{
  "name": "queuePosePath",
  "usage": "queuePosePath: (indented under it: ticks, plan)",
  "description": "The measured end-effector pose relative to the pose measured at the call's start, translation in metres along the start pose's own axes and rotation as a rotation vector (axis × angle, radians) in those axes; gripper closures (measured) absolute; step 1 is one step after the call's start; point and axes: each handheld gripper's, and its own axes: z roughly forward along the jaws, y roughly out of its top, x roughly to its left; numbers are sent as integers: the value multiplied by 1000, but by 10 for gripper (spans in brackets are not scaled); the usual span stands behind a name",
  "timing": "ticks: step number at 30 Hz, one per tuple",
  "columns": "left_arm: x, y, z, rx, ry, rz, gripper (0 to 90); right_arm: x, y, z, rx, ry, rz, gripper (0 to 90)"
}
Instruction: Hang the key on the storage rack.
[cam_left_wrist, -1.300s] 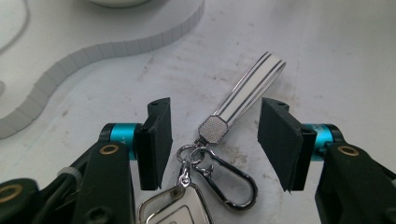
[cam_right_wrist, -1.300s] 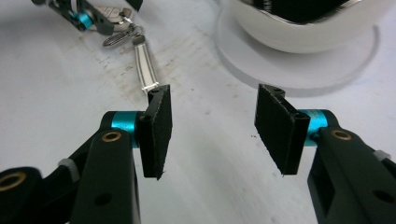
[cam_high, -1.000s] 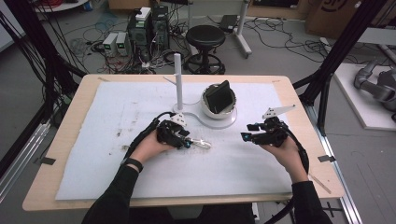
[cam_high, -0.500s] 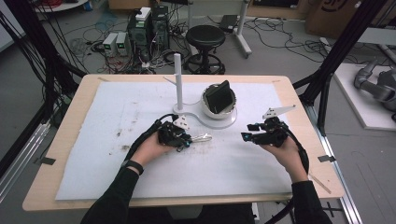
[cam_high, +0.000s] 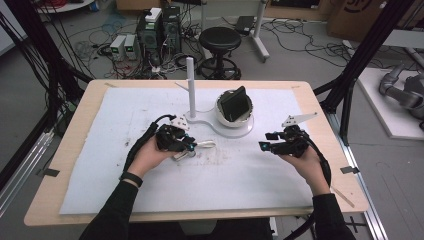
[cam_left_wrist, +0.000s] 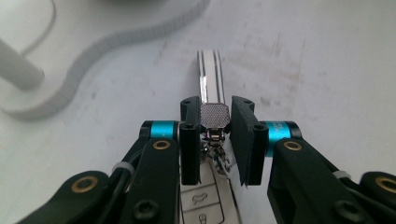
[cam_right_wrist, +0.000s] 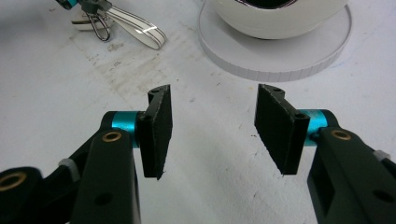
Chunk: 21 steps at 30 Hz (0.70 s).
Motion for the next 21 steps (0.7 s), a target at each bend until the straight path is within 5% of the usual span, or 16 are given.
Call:
queuePosePath:
  ticks: [2,9,16,21]
  plan:
    - [1,-4,0,34,1,0,736,0,0,0,0,1,2,477]
    - [2,-17,-8,23,-23,-39,725,-2,0,0,1,-2,1,476]
    - [-1,-12,-4,-15,-5,-53,526,-1,1,2,7,-3,6,474]
    - [-6,-2,12,27,5,-37,482,0,2,6,17,2,-1,471]
